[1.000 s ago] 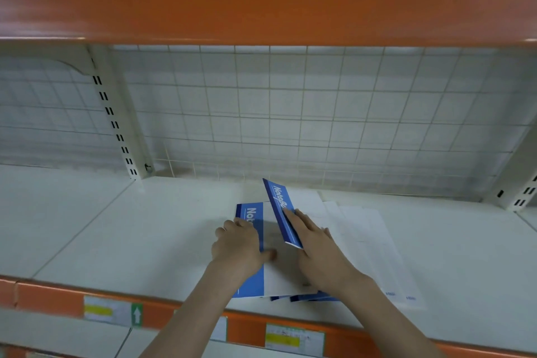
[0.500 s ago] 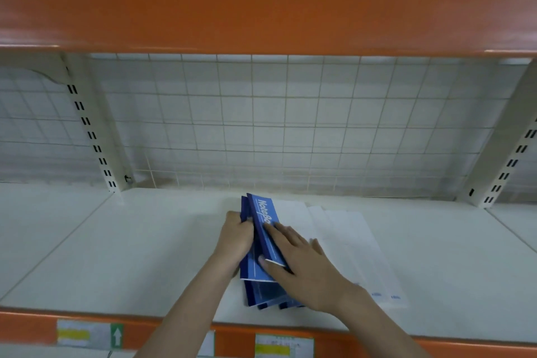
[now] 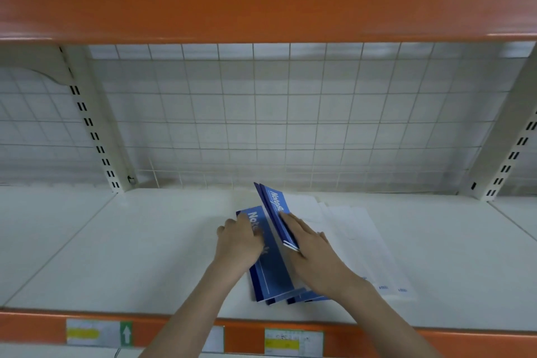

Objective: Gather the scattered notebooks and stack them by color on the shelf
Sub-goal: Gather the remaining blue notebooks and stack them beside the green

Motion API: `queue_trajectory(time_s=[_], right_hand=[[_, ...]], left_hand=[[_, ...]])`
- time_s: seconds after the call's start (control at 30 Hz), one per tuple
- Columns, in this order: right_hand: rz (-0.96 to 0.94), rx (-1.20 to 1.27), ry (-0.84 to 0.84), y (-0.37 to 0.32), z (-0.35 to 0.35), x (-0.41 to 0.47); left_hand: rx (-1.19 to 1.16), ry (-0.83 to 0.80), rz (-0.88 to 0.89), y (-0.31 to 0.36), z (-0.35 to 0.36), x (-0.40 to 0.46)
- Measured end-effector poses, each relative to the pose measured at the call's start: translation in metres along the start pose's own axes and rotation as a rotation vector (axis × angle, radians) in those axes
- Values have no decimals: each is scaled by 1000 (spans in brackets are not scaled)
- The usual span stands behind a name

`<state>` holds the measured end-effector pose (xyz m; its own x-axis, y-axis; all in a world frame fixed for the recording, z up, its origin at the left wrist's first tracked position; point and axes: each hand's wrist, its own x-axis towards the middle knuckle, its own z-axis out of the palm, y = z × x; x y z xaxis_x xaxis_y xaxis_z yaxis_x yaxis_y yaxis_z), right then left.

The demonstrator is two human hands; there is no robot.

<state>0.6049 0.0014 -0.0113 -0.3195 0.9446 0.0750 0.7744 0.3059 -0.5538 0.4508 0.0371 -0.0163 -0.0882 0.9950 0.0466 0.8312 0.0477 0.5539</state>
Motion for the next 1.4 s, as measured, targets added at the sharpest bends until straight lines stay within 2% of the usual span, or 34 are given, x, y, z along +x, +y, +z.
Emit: queue_trajectory(time_s=[0.07, 0.27, 0.4, 0.5, 0.57, 0.7, 0.8, 0.87, 0.93, 1.03, 1.07, 1.17, 1.23, 1.4], right_hand=[[1, 15, 0, 0, 1, 0], [-3, 19, -3, 0, 1, -6], [-8, 58, -17, -1, -3, -11], [-6, 137, -68, -2, -7, -18], [-20, 135, -105, -3, -7, -22], [-48, 3, -180, -6, -2, -22], [-28, 76, -188, -4, -3, -21], [-22, 169, -95, -2, -9, -20], [22, 141, 67, 5, -17, -17], [247, 242, 209, 15, -32, -13], [267, 320, 235, 19, -36, -11], [146, 598, 348, 15, -46, -7], [43, 706, 414, 9, -50, -6], [-63, 836, 461, 4, -46, -9]], left_hand=[[-35, -58, -25, -1, 3, -1], [-742, -43, -187, 2, 5, 5], [-879, -126, -145, 9, 4, 3], [-1118, -118, -232, 14, -3, 4], [-1206, -171, -276, 15, -6, 6], [-1070, -249, -183, 14, -1, 3], [-1035, -206, -151, 8, 4, 0], [-1097, -184, -175, 5, 4, -1], [-1133, -164, -155, 3, 0, -1], [-1179, -130, 5, 1, -12, -2], [-1200, -124, 80, 2, -16, -3], [-1246, -105, 267, 9, -24, -4], [-1251, -80, 322, 15, -25, -5], [-1171, -41, 263, 24, -24, -8]])
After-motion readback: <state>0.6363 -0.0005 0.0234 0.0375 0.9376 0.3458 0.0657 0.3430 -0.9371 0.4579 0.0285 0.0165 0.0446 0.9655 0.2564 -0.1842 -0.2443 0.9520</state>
